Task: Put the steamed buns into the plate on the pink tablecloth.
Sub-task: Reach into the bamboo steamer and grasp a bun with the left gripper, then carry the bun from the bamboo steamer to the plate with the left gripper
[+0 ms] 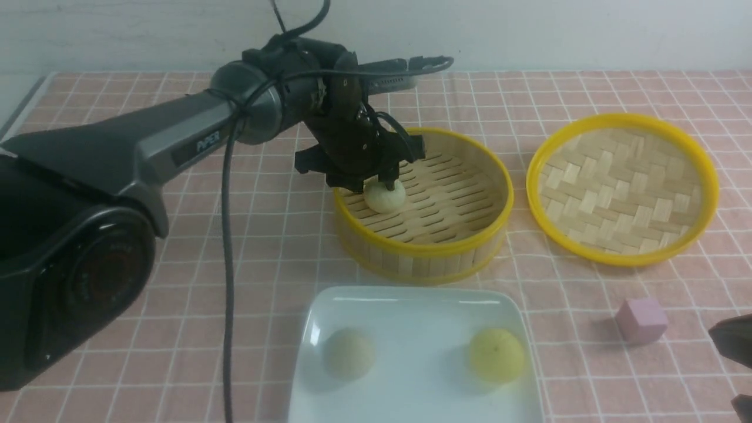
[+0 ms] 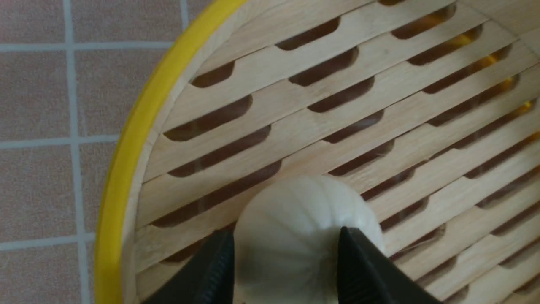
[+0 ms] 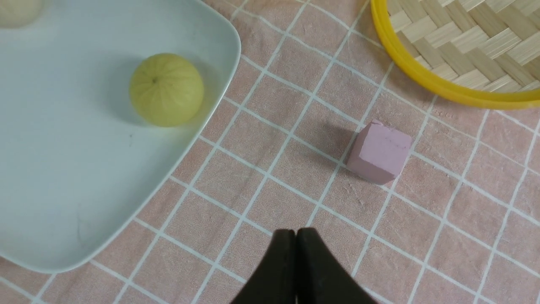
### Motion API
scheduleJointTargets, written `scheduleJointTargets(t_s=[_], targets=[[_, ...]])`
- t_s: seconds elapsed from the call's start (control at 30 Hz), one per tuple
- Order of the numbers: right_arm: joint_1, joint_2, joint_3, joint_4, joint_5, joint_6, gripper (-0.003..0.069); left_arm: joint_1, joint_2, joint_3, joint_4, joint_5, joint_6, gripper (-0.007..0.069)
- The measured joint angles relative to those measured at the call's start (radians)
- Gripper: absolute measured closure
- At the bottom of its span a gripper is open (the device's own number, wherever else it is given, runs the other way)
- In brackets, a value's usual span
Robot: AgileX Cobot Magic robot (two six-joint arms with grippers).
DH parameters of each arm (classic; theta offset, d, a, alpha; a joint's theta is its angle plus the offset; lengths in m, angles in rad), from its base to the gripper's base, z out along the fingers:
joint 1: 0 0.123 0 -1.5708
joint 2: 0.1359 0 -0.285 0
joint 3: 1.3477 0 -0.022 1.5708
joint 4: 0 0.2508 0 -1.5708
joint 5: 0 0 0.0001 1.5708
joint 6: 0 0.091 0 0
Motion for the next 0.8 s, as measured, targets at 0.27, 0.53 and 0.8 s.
scheduleJointTargets(t_s=[0.27,0.53,0.8], targets=[[0.000,0.000,0.000,0.002,0.000,0.003,0.0641,0.000,-0.002,-0.008,-0.007,0.019,0.020,0.0573],[0.000,0.000,0.000,0.003,0.003,0.018,0.0629,0.000,-0.169,-0.007,-0.054,0.148,0.100,0.0596],[0.000,0.000,0.000,0.003,0.003,0.019,0.0620,0.000,-0.458,-0.008,-0.076,0.323,0.271,0.0596]])
